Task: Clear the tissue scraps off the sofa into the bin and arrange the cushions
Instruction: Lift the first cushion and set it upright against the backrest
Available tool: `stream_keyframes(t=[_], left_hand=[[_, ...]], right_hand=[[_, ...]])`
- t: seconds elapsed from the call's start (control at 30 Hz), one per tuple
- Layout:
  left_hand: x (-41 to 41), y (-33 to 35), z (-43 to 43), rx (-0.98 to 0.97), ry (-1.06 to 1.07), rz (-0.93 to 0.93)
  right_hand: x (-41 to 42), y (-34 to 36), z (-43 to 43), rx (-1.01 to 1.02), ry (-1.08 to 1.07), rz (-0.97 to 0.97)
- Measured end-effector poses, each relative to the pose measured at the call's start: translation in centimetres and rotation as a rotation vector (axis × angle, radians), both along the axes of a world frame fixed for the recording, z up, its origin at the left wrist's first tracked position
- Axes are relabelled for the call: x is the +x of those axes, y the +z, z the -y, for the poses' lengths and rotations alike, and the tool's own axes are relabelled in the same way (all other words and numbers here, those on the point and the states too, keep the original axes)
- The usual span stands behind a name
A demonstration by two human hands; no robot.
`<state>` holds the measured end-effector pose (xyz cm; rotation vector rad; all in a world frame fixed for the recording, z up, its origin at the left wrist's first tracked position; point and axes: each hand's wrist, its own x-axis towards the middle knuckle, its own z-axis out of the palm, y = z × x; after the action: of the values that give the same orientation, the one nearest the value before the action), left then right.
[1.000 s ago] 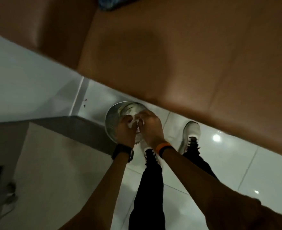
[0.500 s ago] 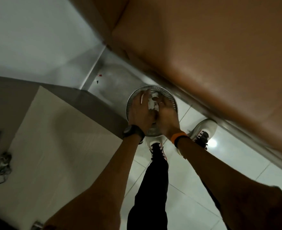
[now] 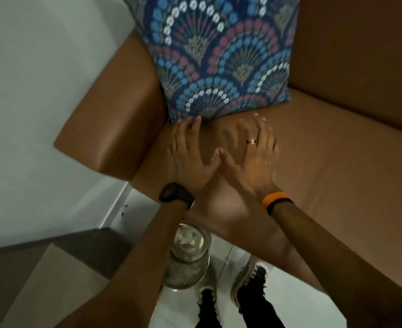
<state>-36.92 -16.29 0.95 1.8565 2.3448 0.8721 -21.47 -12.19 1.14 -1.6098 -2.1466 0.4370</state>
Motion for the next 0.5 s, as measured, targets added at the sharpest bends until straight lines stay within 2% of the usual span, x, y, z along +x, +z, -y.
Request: stream_keyframes(t=[0.07,0.13,0.23,0.3,0.4,0.5], left_hand=[[-0.2,1.4,-4.2,-0.035,0.013,0.098],[-0.7,2.1,-8.0,0.011,0.122,0.293],[-2.0,2.4,-12.4,0.119,0.405,0.865],[-3.0,2.1,-14.1,0.111,0.472,1.083],[-3.6,0.8,-14.4,0.057,0.304,1.122],[-4.2,-0.7,-14.3,0.01,0.162,1.089]], right_hand=[[0.7,1.3,-4.6,-0.017,-0.024,-0.059],[1.2,1.8,-8.9,-0.06,-0.062,-0.164],[1.7,1.5,-14.7,-0.154,-0.176,-0.393],[2.3,1.2,-18.1,-0.298,-0.25,-0.531],[3.4,0.9,-21.5,-0.523,-0.204,-0.588],[4.9,2.2,-21.7,-0.515,-0.078,-0.477]])
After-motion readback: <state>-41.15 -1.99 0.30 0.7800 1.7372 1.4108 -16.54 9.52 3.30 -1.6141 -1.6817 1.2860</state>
